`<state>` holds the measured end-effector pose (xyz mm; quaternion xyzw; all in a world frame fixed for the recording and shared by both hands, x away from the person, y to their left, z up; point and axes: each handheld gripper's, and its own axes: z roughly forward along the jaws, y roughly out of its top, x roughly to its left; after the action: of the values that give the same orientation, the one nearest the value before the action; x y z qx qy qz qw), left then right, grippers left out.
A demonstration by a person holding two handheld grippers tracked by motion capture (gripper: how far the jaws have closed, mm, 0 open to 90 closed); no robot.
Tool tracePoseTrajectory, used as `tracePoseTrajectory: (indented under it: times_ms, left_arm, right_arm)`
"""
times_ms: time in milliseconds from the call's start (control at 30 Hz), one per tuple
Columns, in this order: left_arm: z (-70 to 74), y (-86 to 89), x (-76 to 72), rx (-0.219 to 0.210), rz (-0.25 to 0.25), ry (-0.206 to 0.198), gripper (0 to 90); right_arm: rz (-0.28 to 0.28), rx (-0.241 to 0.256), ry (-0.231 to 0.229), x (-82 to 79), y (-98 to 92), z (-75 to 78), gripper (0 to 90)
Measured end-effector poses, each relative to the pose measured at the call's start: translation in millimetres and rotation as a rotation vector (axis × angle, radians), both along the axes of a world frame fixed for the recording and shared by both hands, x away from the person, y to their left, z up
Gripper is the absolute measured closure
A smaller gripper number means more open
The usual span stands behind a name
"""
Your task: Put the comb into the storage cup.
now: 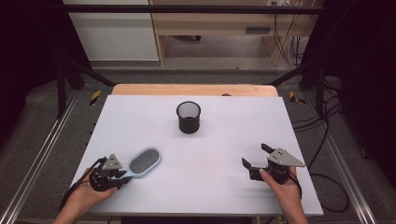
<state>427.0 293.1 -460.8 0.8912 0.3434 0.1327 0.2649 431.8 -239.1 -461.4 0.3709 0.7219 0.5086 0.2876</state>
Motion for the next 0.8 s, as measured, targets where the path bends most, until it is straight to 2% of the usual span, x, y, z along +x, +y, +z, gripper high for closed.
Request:
tracePoseTrajectory:
  times_ms: [267, 467, 667, 800]
  left_arm:
    - [4.8, -0.3, 2.1, -0.007, 0.0, -0.047, 69.3]
    - [11.5, -3.8, 8.3, -0.051, 0.021, -0.13, 69.3]
    - [15.5, -12.6, 16.4, -0.104, 0.037, -0.181, 69.3]
    - [17.9, -17.3, 18.4, -0.125, 0.045, -0.211, 69.3]
  right_arm:
    - [0.001, 0.003, -0.001, -0.4, 0.1, 0.4, 8.0]
    - [0.005, 0.002, -0.001, -0.4, 1.3, 0.5, 8.0]
    - [0.006, 0.004, -0.001, -1.0, 1.5, 0.9, 8.0]
    - [0.007, 0.014, 0.001, -1.4, 1.5, 1.6, 7.9]
